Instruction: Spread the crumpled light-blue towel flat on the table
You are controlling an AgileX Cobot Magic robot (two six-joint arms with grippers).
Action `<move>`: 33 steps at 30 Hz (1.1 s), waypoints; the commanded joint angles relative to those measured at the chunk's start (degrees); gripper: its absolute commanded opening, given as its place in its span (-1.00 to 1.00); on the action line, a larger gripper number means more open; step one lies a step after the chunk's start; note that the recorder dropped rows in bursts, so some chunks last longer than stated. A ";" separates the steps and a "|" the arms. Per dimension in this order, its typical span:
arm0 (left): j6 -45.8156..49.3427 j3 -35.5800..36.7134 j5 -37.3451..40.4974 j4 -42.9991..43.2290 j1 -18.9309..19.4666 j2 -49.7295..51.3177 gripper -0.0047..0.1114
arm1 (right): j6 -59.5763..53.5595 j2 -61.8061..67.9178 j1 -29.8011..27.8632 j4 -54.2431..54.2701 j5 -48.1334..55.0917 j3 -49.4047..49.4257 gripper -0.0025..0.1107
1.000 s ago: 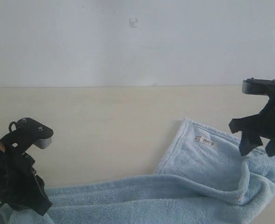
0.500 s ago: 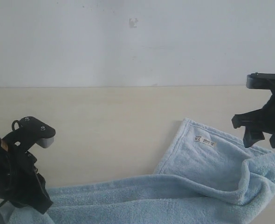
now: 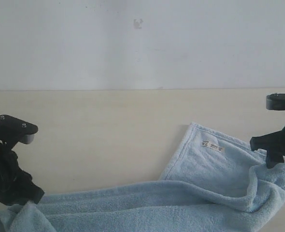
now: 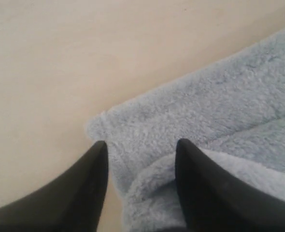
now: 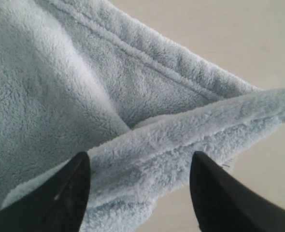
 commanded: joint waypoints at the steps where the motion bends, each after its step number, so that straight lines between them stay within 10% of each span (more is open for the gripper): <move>1: 11.71 -0.28 2.06 -11.47 0.08 0.11 -0.13 | 0.34 -0.29 -0.17 0.55 -1.14 0.23 0.07; 13: 19.79 -0.08 13.44 -23.69 0.08 0.11 -0.15 | 0.34 -0.29 -0.17 2.96 -1.36 0.23 0.07; 21: 19.79 -0.08 5.26 -23.67 0.08 0.72 -0.16 | 0.23 -0.29 -0.17 4.93 -2.46 0.23 0.07; 27: 19.94 -0.21 10.70 -23.71 0.08 3.18 -0.86 | 0.23 -0.29 -0.17 4.93 -2.46 0.23 0.07; 33: 20.67 -1.45 21.55 -27.26 0.08 -3.18 -0.85 | 0.23 -0.29 -0.17 6.13 -3.42 0.23 0.07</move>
